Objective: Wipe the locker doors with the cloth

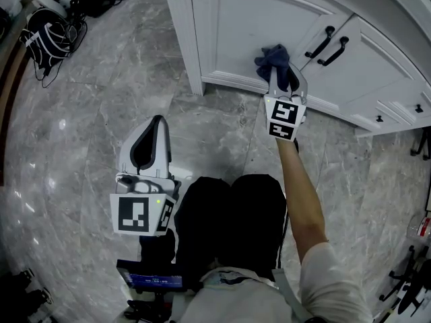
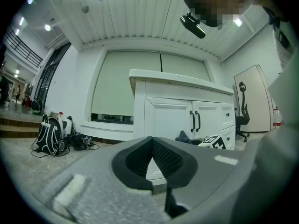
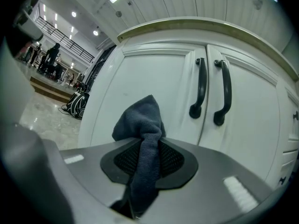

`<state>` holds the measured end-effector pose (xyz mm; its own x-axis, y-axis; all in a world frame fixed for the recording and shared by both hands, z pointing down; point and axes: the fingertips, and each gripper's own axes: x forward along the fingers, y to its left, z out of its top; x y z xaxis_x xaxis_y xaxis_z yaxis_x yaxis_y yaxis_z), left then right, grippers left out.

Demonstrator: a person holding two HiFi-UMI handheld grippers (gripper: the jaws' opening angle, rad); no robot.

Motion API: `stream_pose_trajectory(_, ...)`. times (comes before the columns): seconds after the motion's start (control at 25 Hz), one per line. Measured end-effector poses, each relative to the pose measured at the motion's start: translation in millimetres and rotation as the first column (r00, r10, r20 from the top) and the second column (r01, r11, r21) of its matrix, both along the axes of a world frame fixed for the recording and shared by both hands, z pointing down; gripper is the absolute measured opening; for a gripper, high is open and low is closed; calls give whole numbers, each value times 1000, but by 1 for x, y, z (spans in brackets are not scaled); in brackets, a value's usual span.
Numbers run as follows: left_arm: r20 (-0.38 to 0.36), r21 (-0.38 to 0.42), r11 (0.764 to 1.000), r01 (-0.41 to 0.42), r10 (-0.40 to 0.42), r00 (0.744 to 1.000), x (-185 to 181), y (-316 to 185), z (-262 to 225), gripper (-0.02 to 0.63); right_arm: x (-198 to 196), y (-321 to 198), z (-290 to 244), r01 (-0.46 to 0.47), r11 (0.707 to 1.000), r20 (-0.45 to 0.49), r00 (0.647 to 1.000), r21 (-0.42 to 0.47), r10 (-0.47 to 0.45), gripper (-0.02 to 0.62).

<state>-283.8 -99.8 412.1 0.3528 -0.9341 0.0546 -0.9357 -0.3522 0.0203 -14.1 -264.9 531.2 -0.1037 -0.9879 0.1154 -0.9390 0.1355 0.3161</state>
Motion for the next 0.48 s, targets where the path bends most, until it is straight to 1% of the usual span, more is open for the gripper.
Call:
stream_pose_trajectory(0.2,-1,-1,1000,-1,1,1000,-3,0,1,3,-17,-4,4,13,1000,22,1000,-1,-13,89)
stream_pose_trajectory(0.48,-4,-2,1000,14,-14,1000,-14,2,2,2,-71,-15,5,88,996,28,996,-10,-87,91)
